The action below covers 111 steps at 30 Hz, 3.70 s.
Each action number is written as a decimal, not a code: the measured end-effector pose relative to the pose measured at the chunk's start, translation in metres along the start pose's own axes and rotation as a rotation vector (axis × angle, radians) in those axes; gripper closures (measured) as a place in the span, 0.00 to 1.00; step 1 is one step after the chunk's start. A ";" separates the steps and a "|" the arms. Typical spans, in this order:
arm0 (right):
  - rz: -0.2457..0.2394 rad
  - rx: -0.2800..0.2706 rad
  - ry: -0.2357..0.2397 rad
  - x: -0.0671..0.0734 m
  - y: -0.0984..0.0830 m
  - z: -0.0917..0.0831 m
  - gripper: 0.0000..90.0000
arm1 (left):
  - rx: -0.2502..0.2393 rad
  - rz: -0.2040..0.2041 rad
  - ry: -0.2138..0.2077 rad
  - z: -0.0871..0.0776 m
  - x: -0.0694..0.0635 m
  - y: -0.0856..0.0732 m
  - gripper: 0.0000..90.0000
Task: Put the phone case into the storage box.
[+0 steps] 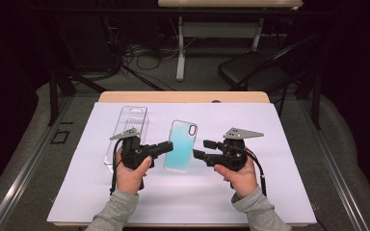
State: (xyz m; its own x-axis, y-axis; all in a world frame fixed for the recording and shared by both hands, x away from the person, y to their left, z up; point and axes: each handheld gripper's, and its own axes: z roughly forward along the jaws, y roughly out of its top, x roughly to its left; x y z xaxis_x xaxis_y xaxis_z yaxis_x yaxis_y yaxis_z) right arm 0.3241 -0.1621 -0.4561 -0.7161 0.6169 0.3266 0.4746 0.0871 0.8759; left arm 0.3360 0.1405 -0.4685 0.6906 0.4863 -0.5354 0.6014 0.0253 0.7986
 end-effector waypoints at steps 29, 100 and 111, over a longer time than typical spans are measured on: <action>0.055 -0.022 0.009 -0.003 -0.005 -0.001 0.60 | 0.017 0.015 -0.022 0.009 -0.008 -0.006 0.92; 0.300 0.011 0.125 -0.013 -0.012 0.001 0.89 | 0.030 0.016 -0.038 0.014 -0.011 -0.010 0.92; 0.327 0.012 0.129 -0.014 -0.012 0.001 0.90 | 0.030 0.015 -0.035 0.015 -0.011 -0.011 0.92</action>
State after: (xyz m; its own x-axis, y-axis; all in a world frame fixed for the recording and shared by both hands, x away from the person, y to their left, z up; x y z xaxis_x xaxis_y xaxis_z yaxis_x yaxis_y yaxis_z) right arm 0.3286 -0.1707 -0.4719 -0.5838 0.5096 0.6320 0.6949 -0.0890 0.7136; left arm 0.3278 0.1220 -0.4752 0.7131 0.4557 -0.5328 0.6018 -0.0081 0.7986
